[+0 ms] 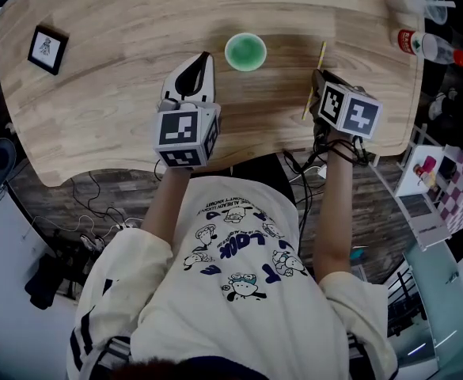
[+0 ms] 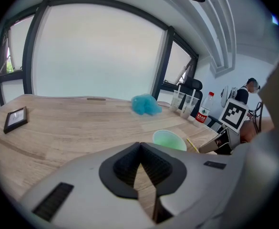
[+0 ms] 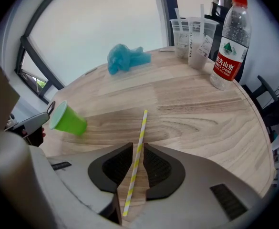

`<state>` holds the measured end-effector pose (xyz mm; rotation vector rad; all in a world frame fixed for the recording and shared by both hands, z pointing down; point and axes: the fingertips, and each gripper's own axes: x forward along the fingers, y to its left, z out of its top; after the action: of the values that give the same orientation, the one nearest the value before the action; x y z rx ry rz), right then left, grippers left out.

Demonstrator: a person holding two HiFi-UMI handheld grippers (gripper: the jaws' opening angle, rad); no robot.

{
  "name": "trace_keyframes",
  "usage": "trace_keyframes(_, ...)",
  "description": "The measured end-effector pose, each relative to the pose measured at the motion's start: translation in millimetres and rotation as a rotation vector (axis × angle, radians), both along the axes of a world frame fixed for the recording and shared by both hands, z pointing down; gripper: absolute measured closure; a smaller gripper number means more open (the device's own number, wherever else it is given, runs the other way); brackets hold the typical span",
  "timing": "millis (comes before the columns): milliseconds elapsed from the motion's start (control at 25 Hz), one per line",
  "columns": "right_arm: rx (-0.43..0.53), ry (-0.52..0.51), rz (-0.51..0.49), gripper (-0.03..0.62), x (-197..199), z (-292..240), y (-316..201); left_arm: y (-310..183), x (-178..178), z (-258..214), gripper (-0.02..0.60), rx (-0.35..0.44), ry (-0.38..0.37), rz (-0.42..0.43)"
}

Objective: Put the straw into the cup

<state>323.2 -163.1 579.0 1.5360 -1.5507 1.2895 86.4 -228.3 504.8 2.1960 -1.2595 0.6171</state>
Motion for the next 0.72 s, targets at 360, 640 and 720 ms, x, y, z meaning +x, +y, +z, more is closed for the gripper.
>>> trace_keyframes(360,-0.078,0.006,-0.017,0.533,-1.9,8.7,-0.9,1.1,1.2,1.8,0.549,-0.013,0.011,0.010)
trace_keyframes(640,-0.107,0.060,-0.049,0.568,1.0,11.7,-3.2,1.5,2.7,2.7,0.549,-0.023,0.022,0.006)
trace_keyframes(720,-0.118,0.070,-0.065,0.568,-0.2,11.8,-3.8,0.5,1.3,2.7,0.549,-0.023,0.022,0.005)
